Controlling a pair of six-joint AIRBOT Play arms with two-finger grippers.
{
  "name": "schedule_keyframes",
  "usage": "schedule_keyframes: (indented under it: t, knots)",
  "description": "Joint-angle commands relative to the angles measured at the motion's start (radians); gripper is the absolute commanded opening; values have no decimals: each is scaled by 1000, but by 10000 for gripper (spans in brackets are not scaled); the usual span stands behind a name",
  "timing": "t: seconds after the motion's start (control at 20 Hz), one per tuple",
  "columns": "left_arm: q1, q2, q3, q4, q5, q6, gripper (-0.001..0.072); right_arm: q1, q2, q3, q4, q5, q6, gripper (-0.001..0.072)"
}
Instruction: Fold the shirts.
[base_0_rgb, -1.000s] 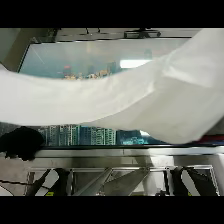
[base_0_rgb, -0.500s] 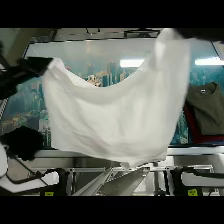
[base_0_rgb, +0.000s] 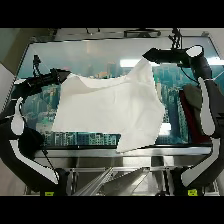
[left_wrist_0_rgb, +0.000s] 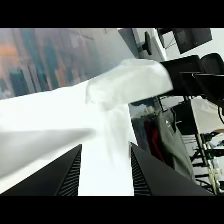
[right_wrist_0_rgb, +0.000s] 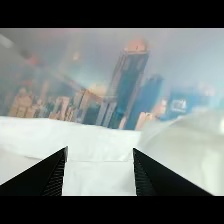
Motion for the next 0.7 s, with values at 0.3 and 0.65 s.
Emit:
schedule_keyframes:
  t: [0.3, 0.65]
  knots:
    - [123, -42, 224, 377, -369, -363, 310, -249, 124, -79, -141, 634, 141, 290]
    - [232, 152, -134, 541, -425, -333, 280, -305, 637, -860, -342, 539, 141, 290]
